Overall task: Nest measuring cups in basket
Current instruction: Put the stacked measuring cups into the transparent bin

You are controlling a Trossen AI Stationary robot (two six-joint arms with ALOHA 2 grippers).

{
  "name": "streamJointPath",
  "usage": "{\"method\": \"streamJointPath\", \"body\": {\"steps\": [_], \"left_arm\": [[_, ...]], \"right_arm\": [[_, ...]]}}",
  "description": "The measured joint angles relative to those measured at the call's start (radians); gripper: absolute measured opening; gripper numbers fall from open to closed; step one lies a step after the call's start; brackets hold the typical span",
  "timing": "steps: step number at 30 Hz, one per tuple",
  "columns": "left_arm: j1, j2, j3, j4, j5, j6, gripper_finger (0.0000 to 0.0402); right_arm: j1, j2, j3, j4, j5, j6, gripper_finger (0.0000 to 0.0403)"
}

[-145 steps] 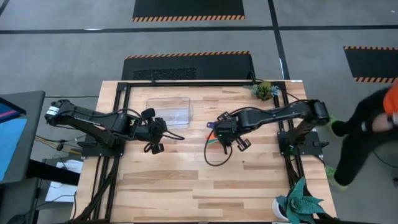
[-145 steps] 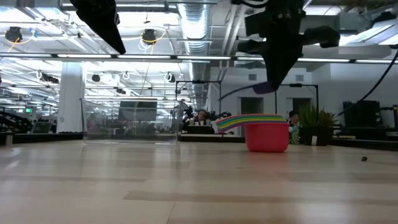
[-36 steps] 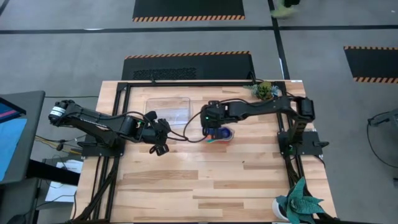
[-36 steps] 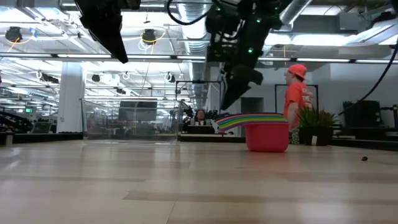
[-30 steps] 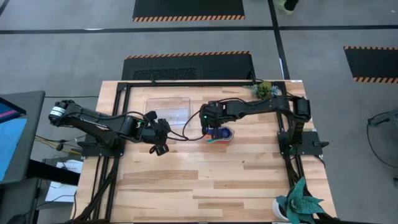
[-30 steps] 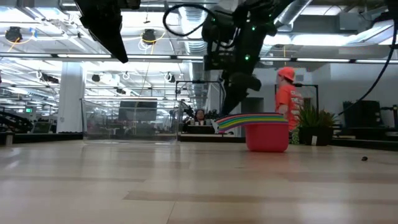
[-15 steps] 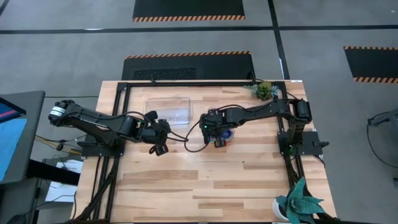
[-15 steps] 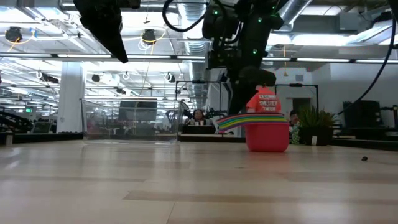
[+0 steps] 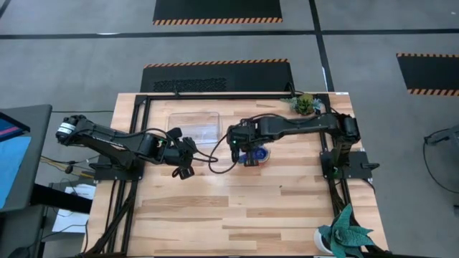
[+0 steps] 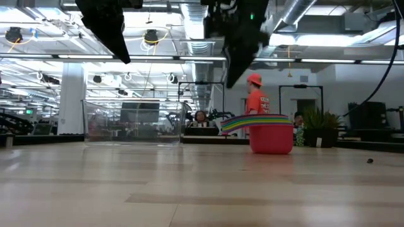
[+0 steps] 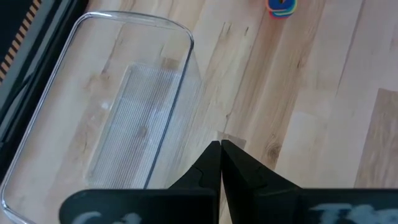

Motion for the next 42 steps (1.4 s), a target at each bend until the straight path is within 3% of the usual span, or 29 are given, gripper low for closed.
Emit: {"method": "streamJointPath", "body": {"steps": [6,14,19,24,27,31,36,42], "left_arm": [[0.0,0.0,0.0,0.0,0.022,-0.029,0.0],[0.0,0.0,0.0,0.0,0.028,-0.062,0.0],[0.0,0.0,0.0,0.0,0.028,-0.062,0.0],[0.0,0.0,0.0,0.0,0.027,-0.078,0.0],[0.0,0.0,0.0,0.0,0.025,-0.093,0.0],[0.0,0.0,0.0,0.0,0.024,-0.096,0.0],[0.0,0.0,0.0,0.005,0.024,-0.089,0.0],[0.0,0.0,0.0,0.114,0.025,-0.02,0.0]], "right_arm": [[0.034,-0.008,0.142,-0.31,0.0,0.176,0.003],[0.163,-0.203,0.054,-0.452,0.023,0.499,0.0026],[0.285,-0.39,-0.078,-0.422,0.195,0.867,0.002],[0.393,-0.549,-0.255,-0.386,0.393,1.385,0.0026],[0.435,-0.607,-0.363,-0.312,0.461,1.575,0.0036],[0.451,-0.626,-0.45,-0.179,0.49,1.643,0.0046],[0.432,-0.597,-0.47,-0.068,0.426,1.621,0.0045],[0.429,-0.581,-0.47,-0.013,0.467,1.545,0.0042]]}}
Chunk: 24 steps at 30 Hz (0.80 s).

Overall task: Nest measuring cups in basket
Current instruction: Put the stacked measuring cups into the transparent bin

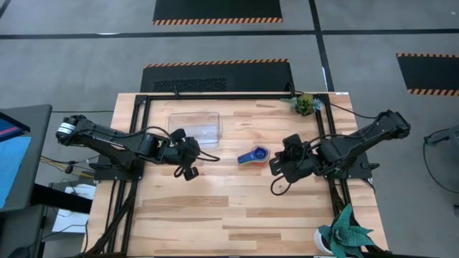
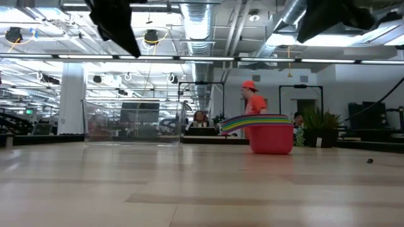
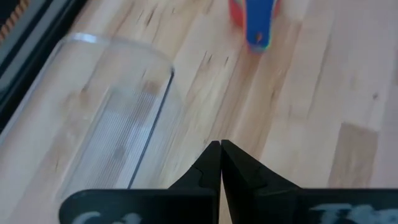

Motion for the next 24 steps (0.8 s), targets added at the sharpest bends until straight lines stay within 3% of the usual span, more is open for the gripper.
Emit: {"method": "streamJointPath", "body": {"steps": [11,15,20,24], "left_arm": [[0.012,0.022,0.0,0.274,0.022,0.111,0.0],[0.016,0.028,0.002,0.295,0.019,0.081,0.0],[0.006,0.023,0.056,0.146,-0.006,0.026,0.0],[-0.027,0.021,0.116,-0.078,-0.065,-0.068,0.0]], "right_arm": [[-0.004,-0.006,0.0,-0.057,0.069,-0.052,0.0042],[-0.06,0.016,-0.013,-0.12,0.007,-0.129,0.0035],[-0.112,0.094,-0.069,-0.101,-0.052,-0.424,0.0017],[-0.153,0.141,-0.15,-0.088,-0.127,-0.456,0.0008]]}}
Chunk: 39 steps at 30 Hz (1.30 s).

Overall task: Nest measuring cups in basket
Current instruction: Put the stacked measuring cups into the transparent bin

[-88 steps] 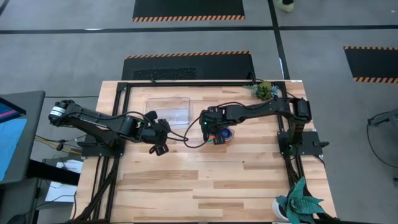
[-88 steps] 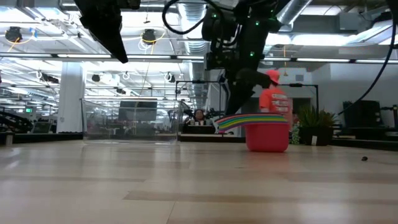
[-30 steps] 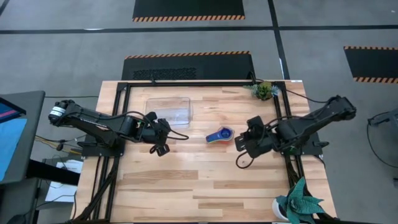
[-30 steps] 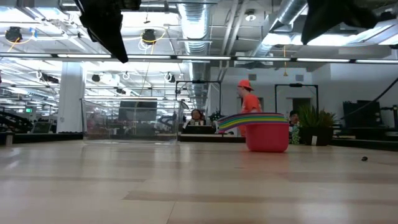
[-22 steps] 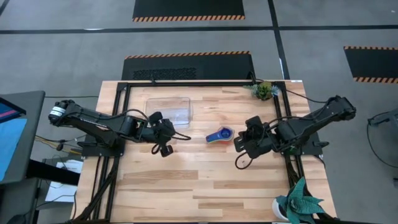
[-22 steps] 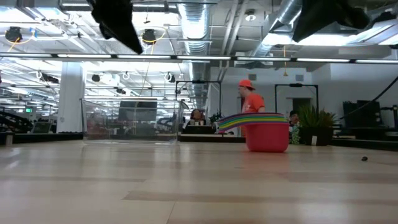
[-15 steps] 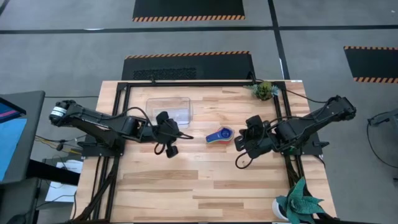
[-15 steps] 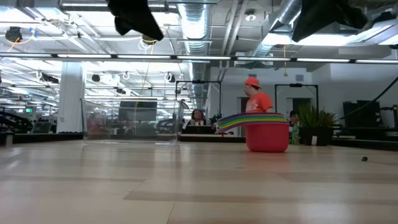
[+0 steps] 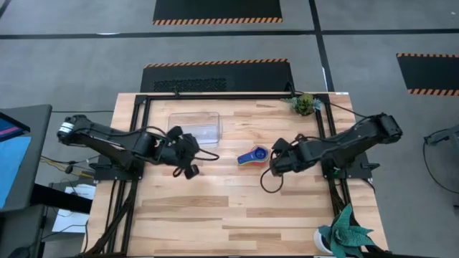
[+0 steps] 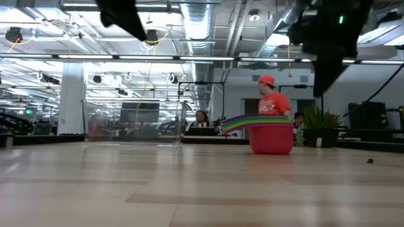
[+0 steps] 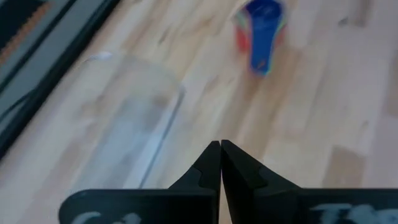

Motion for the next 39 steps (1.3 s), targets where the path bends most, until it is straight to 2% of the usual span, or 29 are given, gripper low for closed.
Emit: {"method": "streamJointPath", "body": {"steps": [6,9,12,15,18,25,32,39], "left_arm": [[-0.066,-0.046,0.031,-0.198,-0.088,-0.148,0.0],[-0.102,-0.071,0.032,-0.242,-0.122,-0.222,0.0],[-0.132,-0.088,0.032,-0.255,-0.16,-0.261,0.0],[-0.151,-0.091,0.032,-0.261,-0.162,-0.285,0.0],[-0.162,-0.091,0.032,-0.267,-0.164,-0.297,0.0],[-0.162,-0.089,0.032,-0.268,-0.176,-0.305,0.0],[-0.163,-0.089,0.032,-0.268,-0.174,-0.304,0.0],[-0.163,-0.089,0.032,-0.268,-0.175,-0.304,0.0]], "right_arm": [[-0.037,-0.009,-0.16,0.241,-0.025,-0.069,0.0007],[-0.079,-0.009,-0.227,0.355,-0.052,-0.103,0.0005],[-0.126,-0.009,-0.262,0.394,-0.048,-0.107,0.0005],[-0.18,-0.009,-0.293,0.46,-0.045,-0.145,0.0005],[-0.232,-0.009,-0.322,0.573,-0.09,-0.214,0.0005],[-0.283,0.019,-0.322,0.727,-0.125,-0.263,0.0005],[-0.262,0.096,-0.317,0.828,-0.211,-0.257,0.0005],[-0.224,0.218,-0.187,0.874,-0.212,-0.26,0.0005]]}}
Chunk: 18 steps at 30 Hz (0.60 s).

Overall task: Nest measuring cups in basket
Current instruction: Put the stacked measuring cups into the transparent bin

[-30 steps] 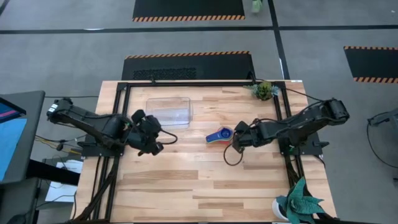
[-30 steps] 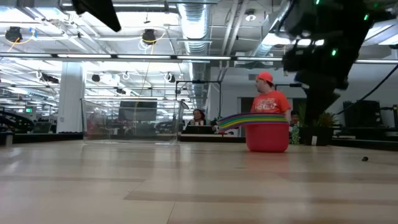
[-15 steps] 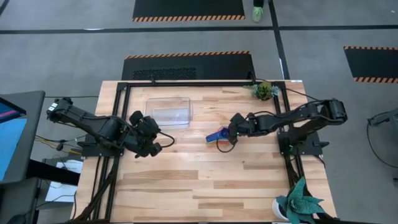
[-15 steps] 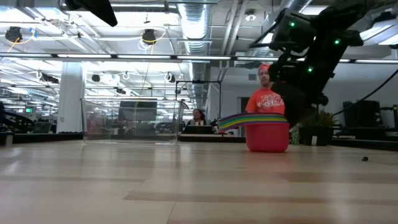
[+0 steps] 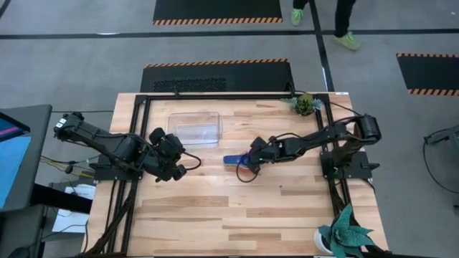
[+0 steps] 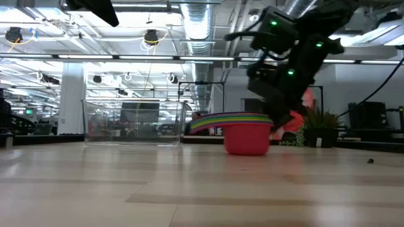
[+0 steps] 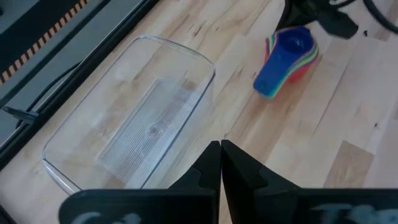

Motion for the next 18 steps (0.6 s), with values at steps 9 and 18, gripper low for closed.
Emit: {"method": "streamJointPath", "body": {"steps": [9,18], "left_arm": [[0.0,0.0,0.0,0.0,0.001,0.0,0.0],[0.0,0.0,0.0,0.0,0.005,0.019,0.0]], "right_arm": [[0.035,0.168,0.211,-0.001,0.0,-0.029,0.0007],[0.078,0.289,0.407,-0.002,0.003,-0.028,0.0007]]}}
